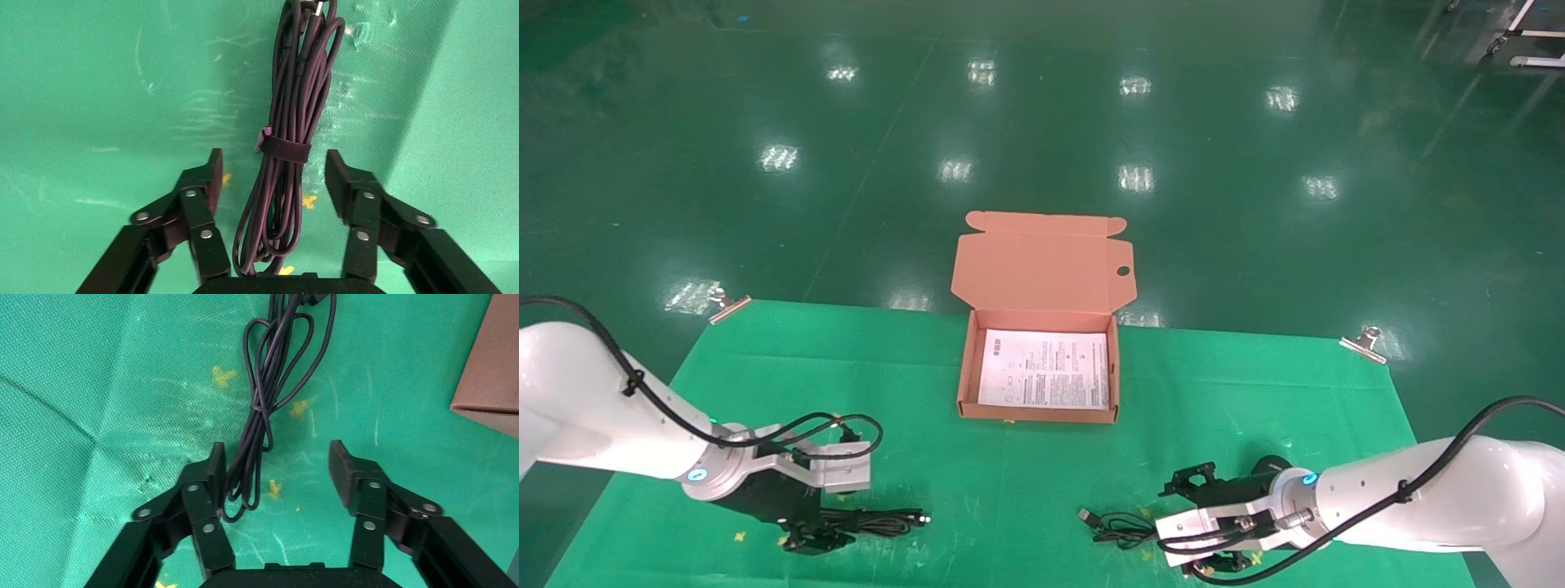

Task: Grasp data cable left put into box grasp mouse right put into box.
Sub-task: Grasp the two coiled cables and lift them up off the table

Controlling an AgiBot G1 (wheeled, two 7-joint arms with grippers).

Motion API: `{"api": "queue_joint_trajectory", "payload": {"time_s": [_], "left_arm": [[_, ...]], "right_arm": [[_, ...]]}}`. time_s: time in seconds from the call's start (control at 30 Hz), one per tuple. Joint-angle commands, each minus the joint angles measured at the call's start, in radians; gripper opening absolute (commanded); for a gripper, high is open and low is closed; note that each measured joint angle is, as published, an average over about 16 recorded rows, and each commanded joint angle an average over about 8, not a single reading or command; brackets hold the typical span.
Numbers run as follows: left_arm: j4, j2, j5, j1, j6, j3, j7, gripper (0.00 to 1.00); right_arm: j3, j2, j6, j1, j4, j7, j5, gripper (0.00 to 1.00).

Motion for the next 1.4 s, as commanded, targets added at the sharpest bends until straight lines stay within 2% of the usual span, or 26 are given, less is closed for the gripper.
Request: {"api": "queue_joint_trajectory", "payload": {"time_s": [0.03, 0.73, 0.87, 1.03, 1.2, 1.4], "left_arm": [[-0.001, 0.0, 0.0, 0.0, 0.001, 0.0, 0.0, 0.0], [-0.007, -0.003, 0.002, -0.003, 0.003, 0.001, 0.0, 0.0], [-0.036, -0.021, 0.0, -0.023, 0.013, -0.002, 0.01, 0.0], [-0.152, -0.085, -0.001, -0.072, 0.034, -0.013, 0.009, 0.0], [-0.336, -0.164, 0.02, -0.111, 0.023, -0.022, -0.046, 0.0], [-0.542, -0.225, 0.072, -0.144, -0.029, -0.035, -0.165, 0.0]], "right_arm": [[0.0, 0.0, 0.0, 0.0, 0.001, 0.0, 0.0, 0.0], [0.0, 0.002, -0.002, 0.0, 0.002, 0.002, 0.001, 0.0], [0.018, 0.02, -0.011, 0.015, -0.004, 0.032, 0.019, 0.0], [0.079, 0.093, -0.028, 0.057, 0.024, 0.124, 0.08, 0.0], [0.151, 0.166, -0.014, 0.105, 0.092, 0.212, 0.14, 0.0], [0.209, 0.171, 0.025, 0.19, 0.144, 0.262, 0.179, 0.0]]}}
